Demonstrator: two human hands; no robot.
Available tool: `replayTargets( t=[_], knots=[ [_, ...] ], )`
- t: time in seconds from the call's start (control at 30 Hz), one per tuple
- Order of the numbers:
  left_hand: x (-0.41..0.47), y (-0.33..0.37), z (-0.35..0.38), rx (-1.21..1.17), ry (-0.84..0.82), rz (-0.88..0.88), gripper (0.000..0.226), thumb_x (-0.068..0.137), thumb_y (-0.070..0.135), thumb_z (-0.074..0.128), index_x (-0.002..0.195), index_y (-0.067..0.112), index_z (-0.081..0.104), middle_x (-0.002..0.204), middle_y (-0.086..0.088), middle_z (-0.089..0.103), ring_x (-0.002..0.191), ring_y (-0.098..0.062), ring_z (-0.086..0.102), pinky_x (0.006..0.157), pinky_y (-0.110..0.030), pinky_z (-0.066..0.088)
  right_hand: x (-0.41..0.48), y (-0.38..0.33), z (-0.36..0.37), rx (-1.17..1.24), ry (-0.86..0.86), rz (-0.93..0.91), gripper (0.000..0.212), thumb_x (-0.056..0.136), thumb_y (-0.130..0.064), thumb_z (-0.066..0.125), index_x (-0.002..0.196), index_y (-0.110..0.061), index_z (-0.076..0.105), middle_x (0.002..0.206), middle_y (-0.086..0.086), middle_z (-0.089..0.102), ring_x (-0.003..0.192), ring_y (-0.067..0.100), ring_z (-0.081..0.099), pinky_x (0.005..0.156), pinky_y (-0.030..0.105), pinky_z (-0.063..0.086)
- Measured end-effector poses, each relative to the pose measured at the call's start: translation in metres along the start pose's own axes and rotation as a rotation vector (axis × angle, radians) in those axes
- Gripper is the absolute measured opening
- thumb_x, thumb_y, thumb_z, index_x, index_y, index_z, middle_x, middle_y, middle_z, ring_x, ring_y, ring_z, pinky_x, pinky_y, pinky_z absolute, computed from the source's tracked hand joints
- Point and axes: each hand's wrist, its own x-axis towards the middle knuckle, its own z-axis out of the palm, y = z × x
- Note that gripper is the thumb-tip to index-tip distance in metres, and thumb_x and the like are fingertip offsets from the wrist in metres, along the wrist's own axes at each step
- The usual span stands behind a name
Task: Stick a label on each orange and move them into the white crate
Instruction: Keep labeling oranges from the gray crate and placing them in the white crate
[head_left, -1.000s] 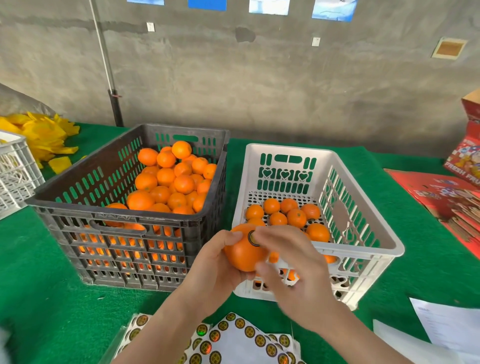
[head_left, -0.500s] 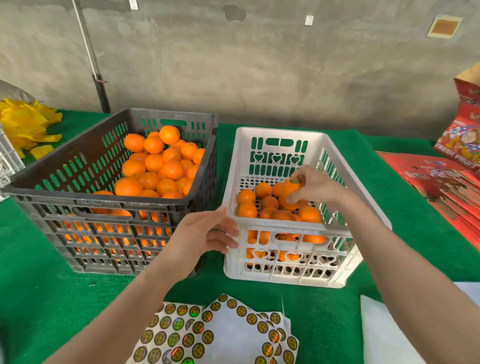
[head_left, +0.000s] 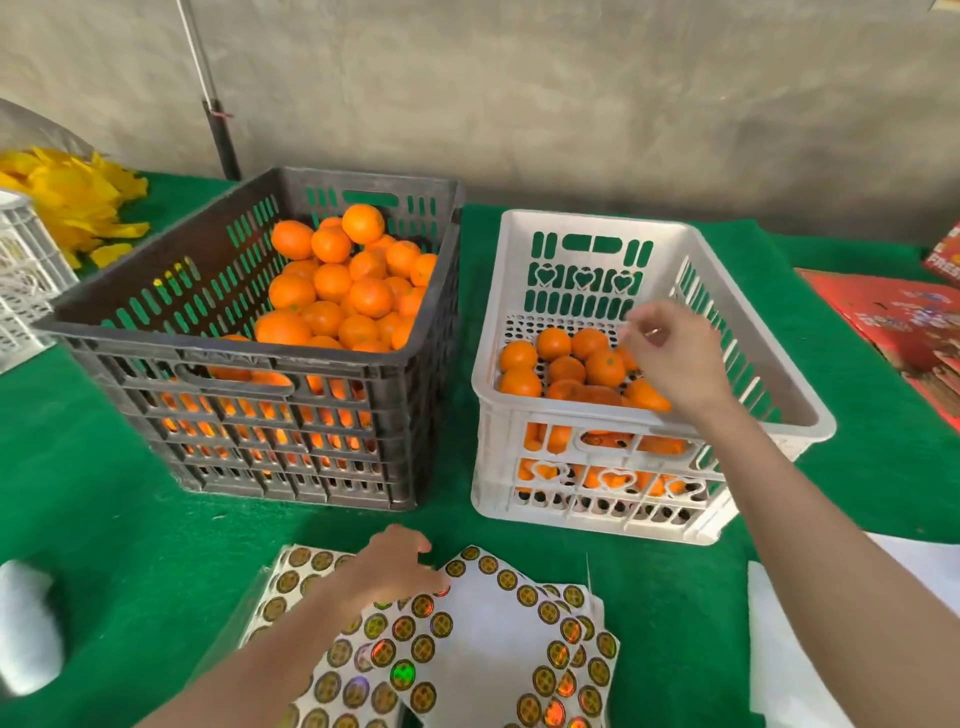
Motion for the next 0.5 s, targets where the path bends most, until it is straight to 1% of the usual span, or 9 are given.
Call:
replayTargets(
  t=[0.03,0.07,0.1,0.2,0.27,0.33,0.37,0.43,0.5],
  knots=[
    [0.003,0.002,0.003,0.052,0.014,0.005,0.048,0.088,0.042,0.059,0.127,0.013,0.055,0.138,-0.008,0.048,0.126,-0.023,0.045,0.104,-0.03,0.036,-0.019,-0.012,-0.002,0.155,0.111,-0.091,0.003,0.088,-0.014,0.061,0.091,-0.015,0.063,0.087,-0.002,0.064,0.073,0.001,0.056,0.07,0.013,0.046],
    [0.005,0.004,0.006,0.104,0.034,0.016,0.041,0.087,0.045,0.058,0.117,0.017,0.06,0.134,-0.007,0.049,0.124,-0.024,0.043,0.103,-0.032,0.036,-0.042,-0.024,-0.001,0.263,0.106,-0.186,0.006,0.088,-0.012,0.059,0.086,-0.017,0.061,0.08,-0.005,0.062,0.065,0.001,0.054,0.062,0.01,0.043],
    [0.007,0.005,0.009,0.131,0.061,0.025,0.039,0.086,0.046,0.06,0.113,0.019,0.063,0.129,-0.006,0.049,0.122,-0.024,0.042,0.102,-0.034,0.037,-0.069,-0.029,0.007,0.343,-0.001,-0.226,0.01,0.088,-0.012,0.056,0.083,-0.019,0.059,0.076,-0.007,0.06,0.061,0.004,0.053,0.057,0.011,0.042],
    [0.012,0.011,0.016,0.096,0.154,0.022,0.027,0.082,0.039,0.066,0.101,0.02,0.07,0.113,-0.002,0.055,0.108,-0.019,0.05,0.091,-0.03,0.044,-0.151,-0.026,0.047,0.271,-0.612,-0.029,0.013,0.09,-0.008,0.058,0.085,-0.019,0.064,0.073,-0.009,0.061,0.063,0.005,0.057,0.061,0.021,0.049],
    [0.012,0.013,0.016,-0.012,0.205,0.026,0.019,0.085,0.029,0.064,0.086,0.011,0.067,0.091,-0.002,0.062,0.083,-0.014,0.058,0.071,-0.022,0.047,-0.185,-0.013,0.07,0.215,-0.773,0.089,0.01,0.089,-0.005,0.059,0.093,-0.008,0.068,0.076,-0.007,0.062,0.064,-0.001,0.056,0.068,0.022,0.05],
    [0.012,0.012,0.012,-0.274,0.209,0.066,0.022,0.089,0.027,0.061,0.076,0.009,0.058,0.069,0.0,0.06,0.06,-0.011,0.056,0.053,-0.017,0.044,-0.199,-0.005,0.085,0.234,-0.723,0.084,0.011,0.087,-0.001,0.06,0.094,-0.002,0.069,0.078,-0.007,0.062,0.064,-0.009,0.051,0.069,0.013,0.044],
    [0.009,0.012,0.009,-0.424,0.166,0.075,0.024,0.093,0.027,0.058,0.077,0.008,0.057,0.064,0.001,0.063,0.054,-0.01,0.059,0.05,-0.018,0.045,-0.201,-0.006,0.09,0.24,-0.685,0.077,0.01,0.085,-0.001,0.062,0.092,-0.002,0.068,0.077,-0.011,0.06,0.064,-0.011,0.051,0.068,0.01,0.043],
    [0.003,0.013,0.005,-0.673,0.026,0.09,0.025,0.099,0.027,0.049,0.087,0.007,0.058,0.064,-0.005,0.07,0.057,-0.015,0.068,0.051,-0.023,0.052,-0.205,-0.007,0.098,0.226,-0.623,0.082,0.006,0.083,-0.005,0.065,0.089,-0.007,0.067,0.072,-0.02,0.052,0.064,-0.008,0.05,0.067,0.012,0.043],
    [-0.001,0.014,0.005,-0.828,-0.044,0.108,0.028,0.101,0.026,0.044,0.093,0.005,0.059,0.07,-0.011,0.072,0.06,-0.022,0.069,0.053,-0.027,0.054,-0.208,-0.009,0.103,0.178,-0.558,0.081,0.006,0.081,-0.009,0.069,0.087,-0.01,0.065,0.068,-0.019,0.048,0.062,-0.002,0.047,0.066,0.016,0.043]
  ],
)
